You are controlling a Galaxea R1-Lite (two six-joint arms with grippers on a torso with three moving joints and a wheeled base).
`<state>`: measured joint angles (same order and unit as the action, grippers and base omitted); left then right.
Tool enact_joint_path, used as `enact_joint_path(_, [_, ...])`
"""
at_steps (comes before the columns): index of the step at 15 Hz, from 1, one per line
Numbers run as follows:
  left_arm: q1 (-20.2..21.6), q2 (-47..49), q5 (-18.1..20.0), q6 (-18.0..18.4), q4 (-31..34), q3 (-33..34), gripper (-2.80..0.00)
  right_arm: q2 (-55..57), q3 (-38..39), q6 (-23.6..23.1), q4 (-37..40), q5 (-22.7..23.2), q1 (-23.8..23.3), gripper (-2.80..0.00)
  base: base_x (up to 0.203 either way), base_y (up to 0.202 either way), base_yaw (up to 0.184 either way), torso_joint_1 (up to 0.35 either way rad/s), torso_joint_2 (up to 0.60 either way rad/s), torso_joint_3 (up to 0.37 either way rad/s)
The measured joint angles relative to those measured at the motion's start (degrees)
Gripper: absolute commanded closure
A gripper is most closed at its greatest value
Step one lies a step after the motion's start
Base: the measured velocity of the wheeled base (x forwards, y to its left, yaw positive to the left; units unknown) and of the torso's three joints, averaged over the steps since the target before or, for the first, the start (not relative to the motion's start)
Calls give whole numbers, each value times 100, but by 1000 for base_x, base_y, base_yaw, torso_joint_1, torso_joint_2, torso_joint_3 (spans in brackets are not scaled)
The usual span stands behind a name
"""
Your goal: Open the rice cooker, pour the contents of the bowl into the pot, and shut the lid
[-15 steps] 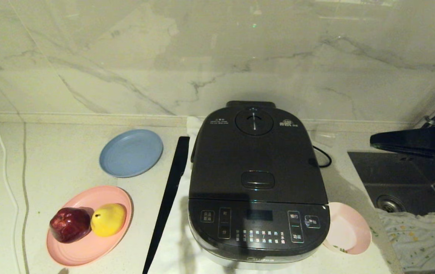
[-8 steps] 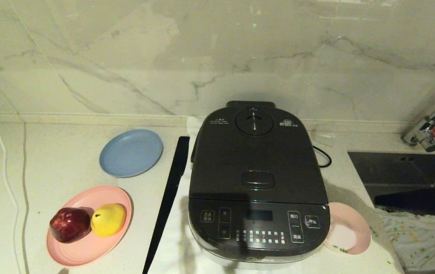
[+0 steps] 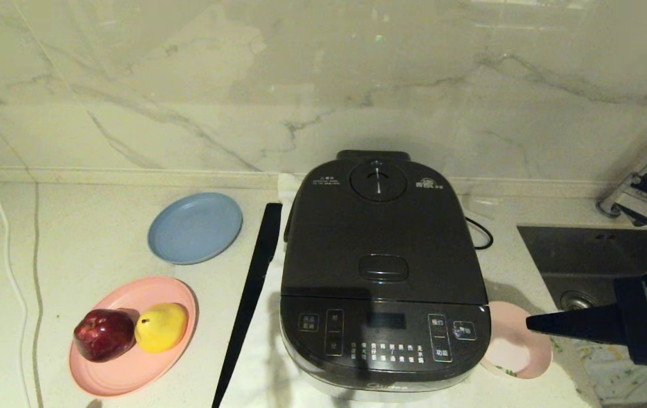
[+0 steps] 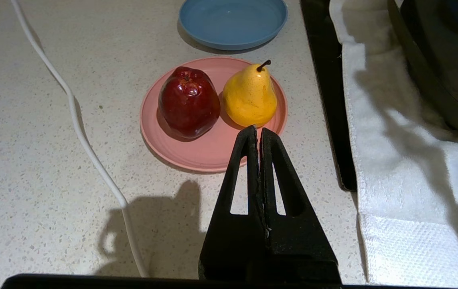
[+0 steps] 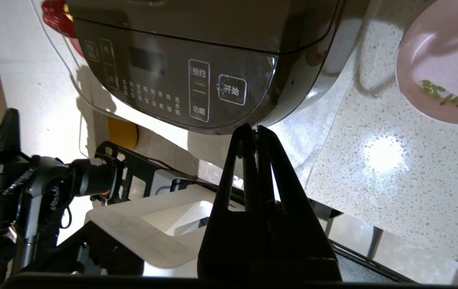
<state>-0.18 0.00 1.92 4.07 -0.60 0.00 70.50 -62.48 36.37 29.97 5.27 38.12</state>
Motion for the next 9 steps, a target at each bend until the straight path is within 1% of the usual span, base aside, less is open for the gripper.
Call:
enact_joint_path(2, [0,0,-2,4,0,0,0,101,5,-5,-10,-86,54,0,0,0,0,0,0,0])
enact_joint_path(4, [0,0,1,4,0,0,0,248,-33,-4,-111,-328,159,0,0,0,0,0,0,0])
enact_joint_path(6, [0,0,-2,2,0,0,0,453,-41,3,-470,-591,263,0,0,0,0,0,0,0])
enact_joint_path(9, [0,0,1,2,2,0,0,690,-83,7,-676,-639,407,0,0,0,0,0,0,0])
